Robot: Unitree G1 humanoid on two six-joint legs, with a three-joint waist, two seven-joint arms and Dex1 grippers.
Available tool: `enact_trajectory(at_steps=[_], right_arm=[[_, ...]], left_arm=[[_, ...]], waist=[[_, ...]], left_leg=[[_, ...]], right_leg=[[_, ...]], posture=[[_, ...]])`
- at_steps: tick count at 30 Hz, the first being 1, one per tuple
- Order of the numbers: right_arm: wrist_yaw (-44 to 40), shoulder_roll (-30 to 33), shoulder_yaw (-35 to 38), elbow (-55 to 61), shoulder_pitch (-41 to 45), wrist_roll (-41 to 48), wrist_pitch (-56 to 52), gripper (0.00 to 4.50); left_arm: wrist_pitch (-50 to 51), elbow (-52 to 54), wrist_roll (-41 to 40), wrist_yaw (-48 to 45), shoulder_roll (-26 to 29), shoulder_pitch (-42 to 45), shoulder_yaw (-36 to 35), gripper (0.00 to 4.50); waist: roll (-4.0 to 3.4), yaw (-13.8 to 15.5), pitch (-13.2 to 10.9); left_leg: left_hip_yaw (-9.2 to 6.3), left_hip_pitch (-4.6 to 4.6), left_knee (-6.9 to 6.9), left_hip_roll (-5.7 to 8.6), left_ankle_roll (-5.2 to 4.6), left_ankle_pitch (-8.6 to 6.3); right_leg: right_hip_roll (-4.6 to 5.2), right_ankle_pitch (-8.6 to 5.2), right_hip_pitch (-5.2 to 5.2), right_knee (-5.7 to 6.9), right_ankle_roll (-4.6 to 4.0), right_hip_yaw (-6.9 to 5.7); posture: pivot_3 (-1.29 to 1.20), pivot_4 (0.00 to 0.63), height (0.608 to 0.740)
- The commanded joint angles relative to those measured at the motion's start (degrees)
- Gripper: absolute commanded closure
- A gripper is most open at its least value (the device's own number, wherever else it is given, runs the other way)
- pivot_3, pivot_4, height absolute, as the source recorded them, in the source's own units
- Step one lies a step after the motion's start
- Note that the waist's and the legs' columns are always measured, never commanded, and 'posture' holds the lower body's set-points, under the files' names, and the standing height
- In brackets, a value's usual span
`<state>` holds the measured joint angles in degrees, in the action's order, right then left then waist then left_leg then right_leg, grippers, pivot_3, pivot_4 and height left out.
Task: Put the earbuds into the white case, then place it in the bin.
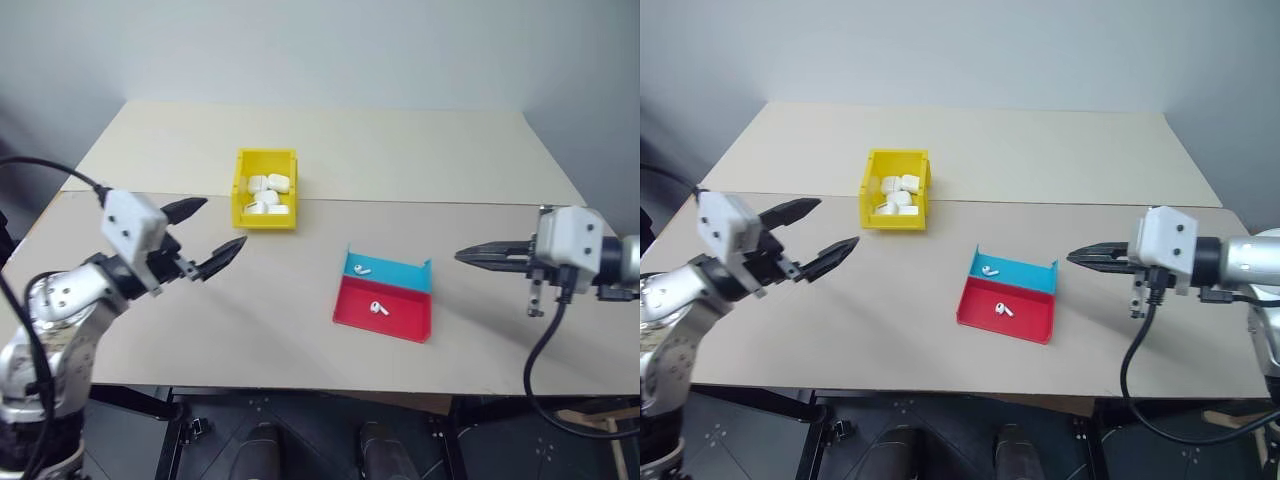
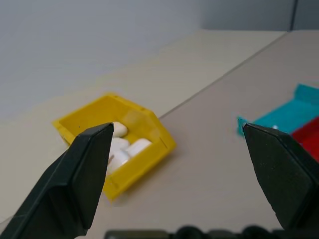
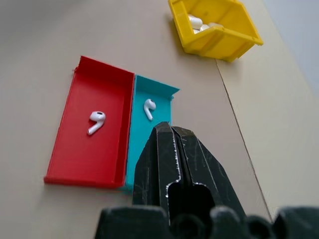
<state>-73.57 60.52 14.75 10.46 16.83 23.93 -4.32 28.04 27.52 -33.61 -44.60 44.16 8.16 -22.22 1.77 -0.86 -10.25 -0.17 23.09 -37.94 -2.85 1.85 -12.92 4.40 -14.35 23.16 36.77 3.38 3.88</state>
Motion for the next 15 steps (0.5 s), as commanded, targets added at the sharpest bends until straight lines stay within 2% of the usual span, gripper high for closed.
enact_trajectory(at_steps=[1, 5, 9, 15], right_arm=[[-2.57, 2.39, 5.33, 0.04, -1.58, 1.57, 2.04, 4.50], [-4.18, 4.37, 9.84, 0.97, -4.71, 1.77, 1.10, 4.50], [-4.95, 4.87, 13.15, 2.30, -8.28, 1.53, 1.07, 4.50], [-3.37, 4.46, 12.89, 3.15, -9.25, 0.99, 0.92, 4.50]], left_arm=[[0.63, 2.75, -3.75, -4.96, 3.83, -3.05, -5.81, 0.02], [1.10, 2.28, -5.60, -9.58, 7.15, -7.63, -9.54, 0.02], [0.34, 1.48, -5.97, -12.56, 9.07, -9.52, -10.39, 0.02], [-0.18, -0.31, -5.51, -13.21, 9.51, -8.04, -9.61, 0.02]], waist=[[0.00, 0.00, 0.00], [0.00, -0.02, 0.00], [0.00, 0.02, 0.00], [0.00, -0.17, 0.00]], left_leg=[[0.01, 0.00, 0.00, 0.00, 0.00, 0.00], [0.04, 0.02, 0.00, 0.00, 0.00, 0.00], [0.04, 0.00, 0.00, -0.01, 0.00, 0.00], [0.06, -0.04, 0.00, -0.01, 0.00, 0.00]], right_leg=[[0.00, -0.01, 0.00, 0.00, -0.01, 0.00], [0.01, -0.01, 0.03, -0.01, -0.01, 0.01], [0.00, -0.02, 0.01, 0.00, -0.02, 0.01], [0.00, -0.02, 0.00, 0.01, -0.03, 0.02]], posture=[[0.00, 0.150, 0.740], [0.00, 0.150, 0.740], [0.00, 0.150, 0.740], [0.00, 0.150, 0.740]])
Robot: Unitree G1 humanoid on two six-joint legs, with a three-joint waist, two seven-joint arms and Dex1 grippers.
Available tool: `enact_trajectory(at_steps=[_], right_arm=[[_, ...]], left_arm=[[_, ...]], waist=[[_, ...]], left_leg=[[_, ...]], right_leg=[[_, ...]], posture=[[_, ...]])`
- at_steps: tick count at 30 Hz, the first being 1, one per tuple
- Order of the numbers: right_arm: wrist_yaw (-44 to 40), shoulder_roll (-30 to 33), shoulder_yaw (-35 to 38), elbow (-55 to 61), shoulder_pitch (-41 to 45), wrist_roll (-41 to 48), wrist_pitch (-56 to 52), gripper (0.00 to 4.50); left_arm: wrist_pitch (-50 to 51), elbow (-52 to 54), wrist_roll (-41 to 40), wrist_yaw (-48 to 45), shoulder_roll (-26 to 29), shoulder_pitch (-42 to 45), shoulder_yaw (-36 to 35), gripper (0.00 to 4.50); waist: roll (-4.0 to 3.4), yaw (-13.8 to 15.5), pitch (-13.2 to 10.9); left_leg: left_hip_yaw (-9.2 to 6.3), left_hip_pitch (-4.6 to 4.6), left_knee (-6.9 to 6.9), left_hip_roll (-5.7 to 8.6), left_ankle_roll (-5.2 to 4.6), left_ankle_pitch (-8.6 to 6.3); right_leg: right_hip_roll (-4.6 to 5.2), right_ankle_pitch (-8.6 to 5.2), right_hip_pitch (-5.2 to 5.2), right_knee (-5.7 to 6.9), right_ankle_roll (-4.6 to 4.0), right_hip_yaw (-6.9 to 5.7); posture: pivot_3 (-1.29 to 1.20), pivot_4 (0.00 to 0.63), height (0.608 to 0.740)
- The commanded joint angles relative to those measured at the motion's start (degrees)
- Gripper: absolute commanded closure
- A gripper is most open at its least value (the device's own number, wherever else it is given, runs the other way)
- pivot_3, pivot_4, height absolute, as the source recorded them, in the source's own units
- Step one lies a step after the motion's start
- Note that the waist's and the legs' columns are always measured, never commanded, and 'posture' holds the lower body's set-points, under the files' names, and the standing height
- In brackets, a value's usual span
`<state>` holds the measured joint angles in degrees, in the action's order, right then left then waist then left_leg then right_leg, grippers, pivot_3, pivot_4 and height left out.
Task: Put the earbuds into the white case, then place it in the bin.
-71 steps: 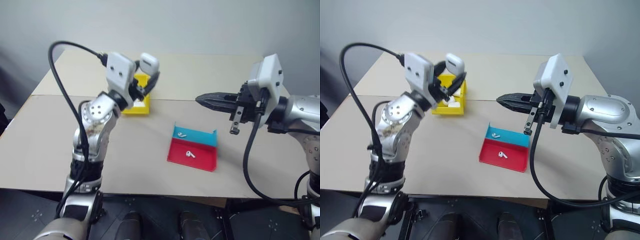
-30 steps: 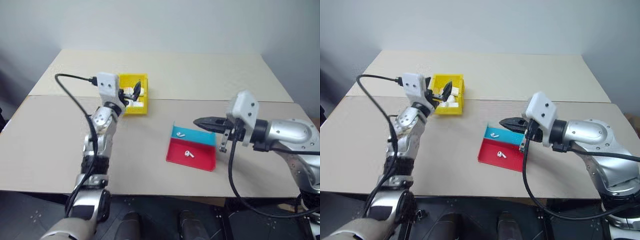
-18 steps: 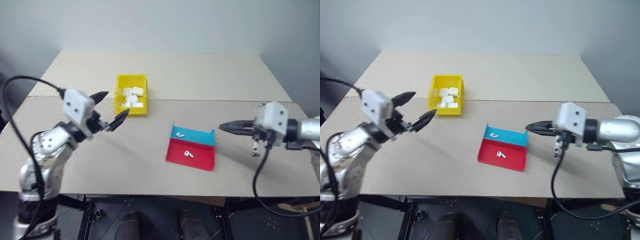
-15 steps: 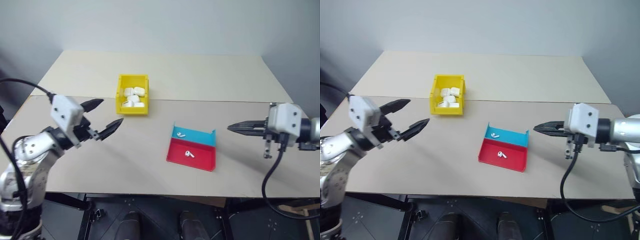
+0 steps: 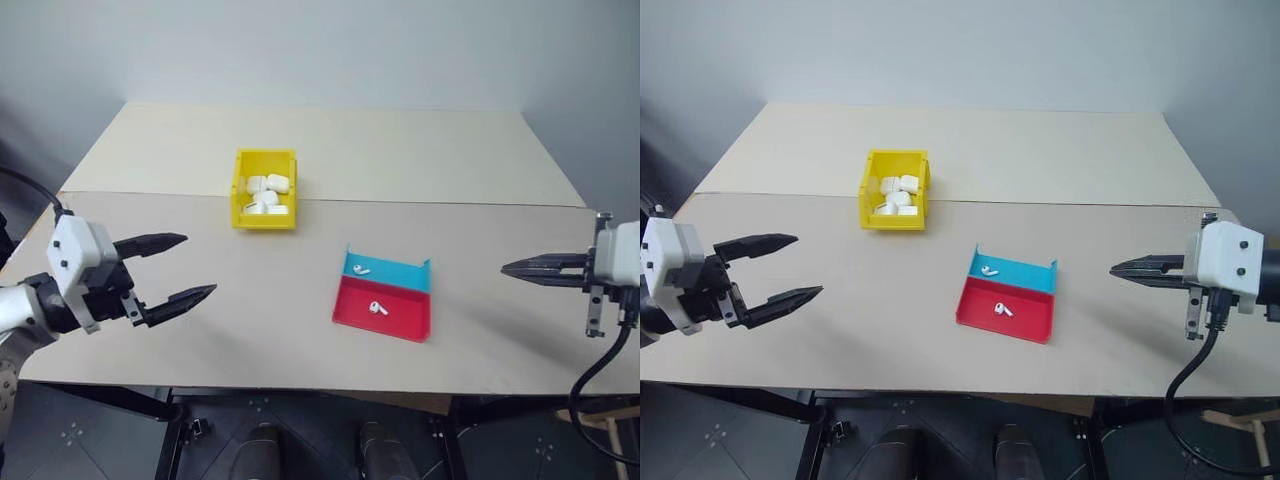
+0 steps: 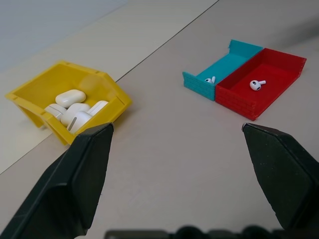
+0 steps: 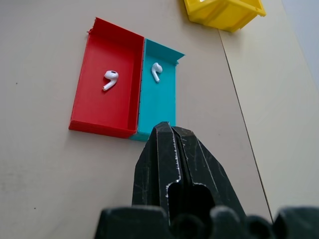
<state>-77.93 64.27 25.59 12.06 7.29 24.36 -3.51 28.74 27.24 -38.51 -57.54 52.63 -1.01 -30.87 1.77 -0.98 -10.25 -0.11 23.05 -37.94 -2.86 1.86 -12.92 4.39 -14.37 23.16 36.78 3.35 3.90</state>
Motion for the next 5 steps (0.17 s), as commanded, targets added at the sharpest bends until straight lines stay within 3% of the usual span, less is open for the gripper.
enact_trajectory(at_steps=[1, 5], right_arm=[[1.30, 0.73, 1.60, 1.40, 0.54, 0.39, 0.12, 4.50], [1.80, 1.11, 0.32, 0.75, 1.73, 0.28, 0.27, 4.50]], left_arm=[[-0.80, 0.08, -0.66, -0.22, 0.97, 1.18, -0.93, 0.02], [-0.70, 0.54, -1.25, -1.15, 0.66, 0.16, -1.60, 0.02]], waist=[[0.00, -0.09, 0.00], [0.00, -0.07, 0.00]], left_leg=[[0.00, 0.01, 0.00, 0.00, 0.00, 0.00], [0.01, 0.02, 0.00, 0.00, 0.00, 0.00]], right_leg=[[0.00, 0.00, 0.00, 0.00, 0.00, 0.00], [0.01, 0.00, 0.01, -0.01, 0.00, 0.01]], posture=[[0.00, 0.150, 0.740], [0.00, 0.150, 0.740]])
